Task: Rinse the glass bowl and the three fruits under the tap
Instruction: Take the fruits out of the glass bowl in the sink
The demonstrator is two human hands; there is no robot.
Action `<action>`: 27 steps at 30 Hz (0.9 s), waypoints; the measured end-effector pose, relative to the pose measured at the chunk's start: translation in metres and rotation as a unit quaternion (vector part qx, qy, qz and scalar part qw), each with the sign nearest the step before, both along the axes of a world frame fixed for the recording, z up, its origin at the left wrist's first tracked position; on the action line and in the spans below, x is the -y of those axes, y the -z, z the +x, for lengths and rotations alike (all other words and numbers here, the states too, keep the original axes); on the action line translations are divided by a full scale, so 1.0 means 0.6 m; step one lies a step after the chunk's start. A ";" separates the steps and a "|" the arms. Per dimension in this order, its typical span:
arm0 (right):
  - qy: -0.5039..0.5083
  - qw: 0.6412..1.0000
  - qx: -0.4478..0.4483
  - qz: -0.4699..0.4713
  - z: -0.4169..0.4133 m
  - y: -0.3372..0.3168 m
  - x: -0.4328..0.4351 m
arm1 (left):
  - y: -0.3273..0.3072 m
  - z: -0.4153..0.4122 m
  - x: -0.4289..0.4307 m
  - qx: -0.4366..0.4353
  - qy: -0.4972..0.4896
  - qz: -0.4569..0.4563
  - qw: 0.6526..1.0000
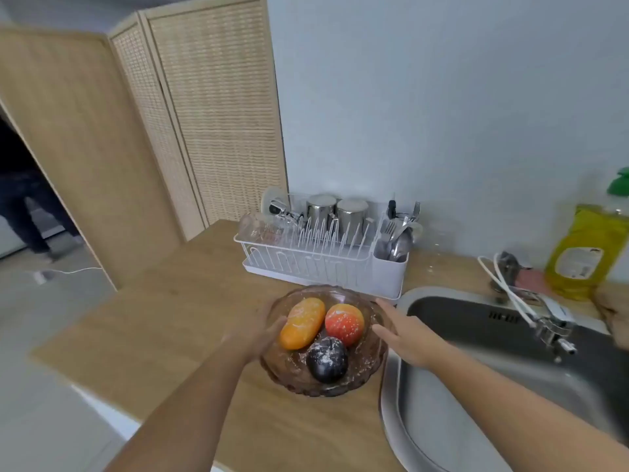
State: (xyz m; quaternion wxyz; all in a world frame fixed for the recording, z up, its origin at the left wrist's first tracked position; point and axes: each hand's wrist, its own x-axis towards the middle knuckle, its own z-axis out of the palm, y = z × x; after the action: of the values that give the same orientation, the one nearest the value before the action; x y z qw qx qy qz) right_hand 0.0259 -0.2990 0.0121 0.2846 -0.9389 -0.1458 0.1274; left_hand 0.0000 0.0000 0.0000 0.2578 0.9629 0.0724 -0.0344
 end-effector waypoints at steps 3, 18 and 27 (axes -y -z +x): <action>0.017 0.999 -0.032 0.038 0.000 0.021 -0.006 | 0.016 -0.015 0.004 0.002 -0.013 -0.085 0.996; 0.128 0.973 -0.004 0.191 -0.002 0.062 0.039 | -0.004 -0.003 0.053 0.042 -0.018 -0.081 0.996; 0.226 0.949 -0.018 0.217 -0.066 0.093 0.197 | 0.002 0.006 0.213 0.034 0.091 -0.137 0.986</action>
State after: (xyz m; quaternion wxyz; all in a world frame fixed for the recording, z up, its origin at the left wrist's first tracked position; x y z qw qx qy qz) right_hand -0.0135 -0.4169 -0.0436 0.5057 -0.8601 0.0514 0.0422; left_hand 0.0036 -0.1280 -0.0009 0.3850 0.9218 -0.0297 -0.0346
